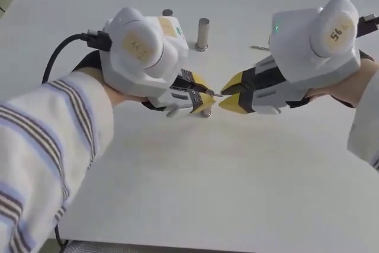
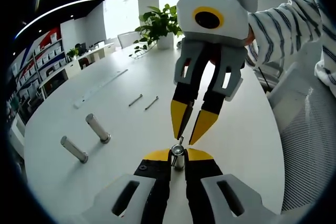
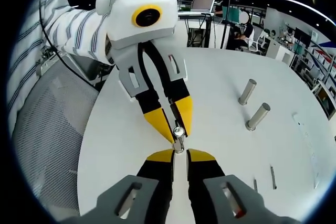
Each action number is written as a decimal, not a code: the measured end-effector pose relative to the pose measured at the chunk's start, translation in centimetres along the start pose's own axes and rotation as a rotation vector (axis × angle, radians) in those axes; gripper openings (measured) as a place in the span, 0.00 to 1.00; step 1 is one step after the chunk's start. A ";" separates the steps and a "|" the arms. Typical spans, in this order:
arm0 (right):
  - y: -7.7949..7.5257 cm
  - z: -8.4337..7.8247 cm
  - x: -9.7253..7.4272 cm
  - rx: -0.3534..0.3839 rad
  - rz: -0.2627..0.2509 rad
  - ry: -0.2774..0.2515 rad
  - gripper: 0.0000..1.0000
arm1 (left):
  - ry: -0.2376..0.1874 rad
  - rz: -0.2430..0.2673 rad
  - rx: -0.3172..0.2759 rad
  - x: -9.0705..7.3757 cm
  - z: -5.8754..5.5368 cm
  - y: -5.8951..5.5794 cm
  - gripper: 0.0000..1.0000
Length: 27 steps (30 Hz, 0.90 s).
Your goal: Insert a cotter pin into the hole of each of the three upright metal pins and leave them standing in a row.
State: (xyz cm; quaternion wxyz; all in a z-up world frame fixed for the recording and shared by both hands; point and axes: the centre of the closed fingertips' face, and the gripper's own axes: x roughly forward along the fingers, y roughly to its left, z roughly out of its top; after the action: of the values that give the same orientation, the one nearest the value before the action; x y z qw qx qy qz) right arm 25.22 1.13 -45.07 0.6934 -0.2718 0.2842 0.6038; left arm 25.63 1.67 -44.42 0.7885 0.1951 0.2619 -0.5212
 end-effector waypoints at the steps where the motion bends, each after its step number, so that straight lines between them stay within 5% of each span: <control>1: 0.1 0.0 -0.1 -0.003 -0.001 0.002 0.03 | 0.000 0.002 -0.001 0.0 0.0 0.0 0.06; 27: 0.0 0.8 0.1 0.001 -0.025 -0.023 0.00 | 0.013 0.022 0.001 0.2 -0.1 0.3 0.06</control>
State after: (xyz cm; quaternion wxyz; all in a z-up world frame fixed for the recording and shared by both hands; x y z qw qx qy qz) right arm 25.27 1.77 -44.55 0.7042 -0.2680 0.2731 0.5981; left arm 25.92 1.66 -44.62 0.7924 0.2020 0.2645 -0.5112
